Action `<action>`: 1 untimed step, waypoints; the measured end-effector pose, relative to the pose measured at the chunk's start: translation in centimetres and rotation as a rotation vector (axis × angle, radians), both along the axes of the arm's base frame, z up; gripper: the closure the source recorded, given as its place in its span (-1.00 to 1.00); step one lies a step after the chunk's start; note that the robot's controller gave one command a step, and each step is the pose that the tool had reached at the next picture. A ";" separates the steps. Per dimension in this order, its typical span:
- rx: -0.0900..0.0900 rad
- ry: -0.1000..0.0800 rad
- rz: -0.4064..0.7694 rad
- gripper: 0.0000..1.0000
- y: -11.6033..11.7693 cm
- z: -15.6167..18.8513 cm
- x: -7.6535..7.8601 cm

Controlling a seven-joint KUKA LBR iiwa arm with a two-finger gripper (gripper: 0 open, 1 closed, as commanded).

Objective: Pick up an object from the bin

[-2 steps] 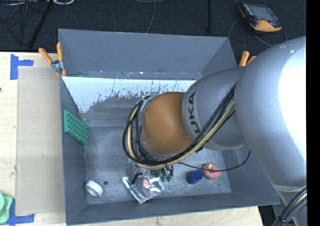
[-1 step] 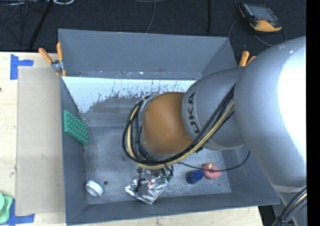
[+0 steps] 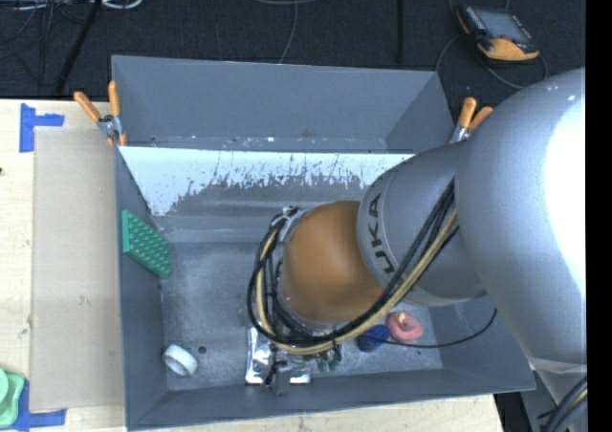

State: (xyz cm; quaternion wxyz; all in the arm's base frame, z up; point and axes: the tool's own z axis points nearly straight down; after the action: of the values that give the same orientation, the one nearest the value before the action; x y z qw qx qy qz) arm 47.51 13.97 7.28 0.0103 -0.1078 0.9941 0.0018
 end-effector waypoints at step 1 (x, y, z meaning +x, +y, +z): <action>-0.005 0.019 0.000 1.00 -0.1 -0.3 -0.4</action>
Offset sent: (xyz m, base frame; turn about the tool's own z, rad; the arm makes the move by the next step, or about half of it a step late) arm 0.0000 0.0000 0.0000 0.0000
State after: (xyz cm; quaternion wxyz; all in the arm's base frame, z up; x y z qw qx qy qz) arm 47.07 13.92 6.98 0.0007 -0.1080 0.9941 0.0005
